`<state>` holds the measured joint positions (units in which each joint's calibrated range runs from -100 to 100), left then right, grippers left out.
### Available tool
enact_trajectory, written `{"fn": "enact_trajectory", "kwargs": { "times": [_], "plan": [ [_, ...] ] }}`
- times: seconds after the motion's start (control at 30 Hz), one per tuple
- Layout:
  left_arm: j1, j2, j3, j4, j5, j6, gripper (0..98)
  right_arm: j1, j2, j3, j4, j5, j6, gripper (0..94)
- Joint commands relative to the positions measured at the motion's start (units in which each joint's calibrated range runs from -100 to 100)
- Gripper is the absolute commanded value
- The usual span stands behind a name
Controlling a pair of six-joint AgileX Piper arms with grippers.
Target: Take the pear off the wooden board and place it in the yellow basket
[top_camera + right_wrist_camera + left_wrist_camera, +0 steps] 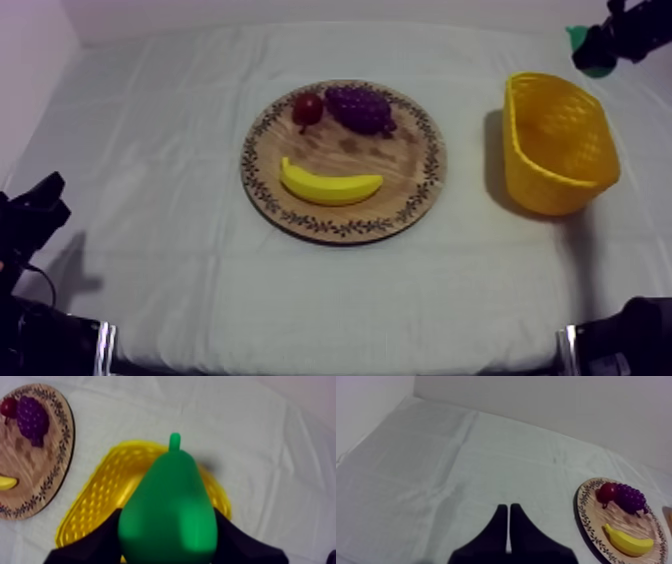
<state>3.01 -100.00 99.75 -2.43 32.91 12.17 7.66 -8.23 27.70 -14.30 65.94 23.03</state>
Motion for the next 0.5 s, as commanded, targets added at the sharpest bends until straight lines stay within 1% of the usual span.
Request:
{"fn": "enact_trajectory", "kwargs": {
  "times": [0.0, 0.17, 0.23, 0.37, 0.47],
  "plan": [
    [0.0, 0.0, 0.0, 0.01, 0.0, 0.0, 0.1, 0.3, 0.0, 3.5, 0.0, -1.1, -0.1, 31.2],
    [0.0, 0.0, 0.0, 0.01, 0.0, 0.0, 0.1, 0.9, -0.1, 7.5, 0.5, -3.4, -1.0, 38.5],
    [0.0, 0.0, 0.0, 0.01, 0.0, 0.0, 0.1, 1.1, -0.2, 8.9, 0.6, -4.2, -1.2, 43.4],
    [0.0, 0.0, 0.0, 0.01, 0.0, 0.0, 0.1, 1.3, -1.2, 10.5, 1.0, -4.6, -2.0, 56.2],
    [0.0, 0.0, 0.0, 0.01, 0.0, 0.0, 0.1, 1.2, -2.9, 11.2, 1.8, -4.4, -3.5, 60.7]
  ]
}}
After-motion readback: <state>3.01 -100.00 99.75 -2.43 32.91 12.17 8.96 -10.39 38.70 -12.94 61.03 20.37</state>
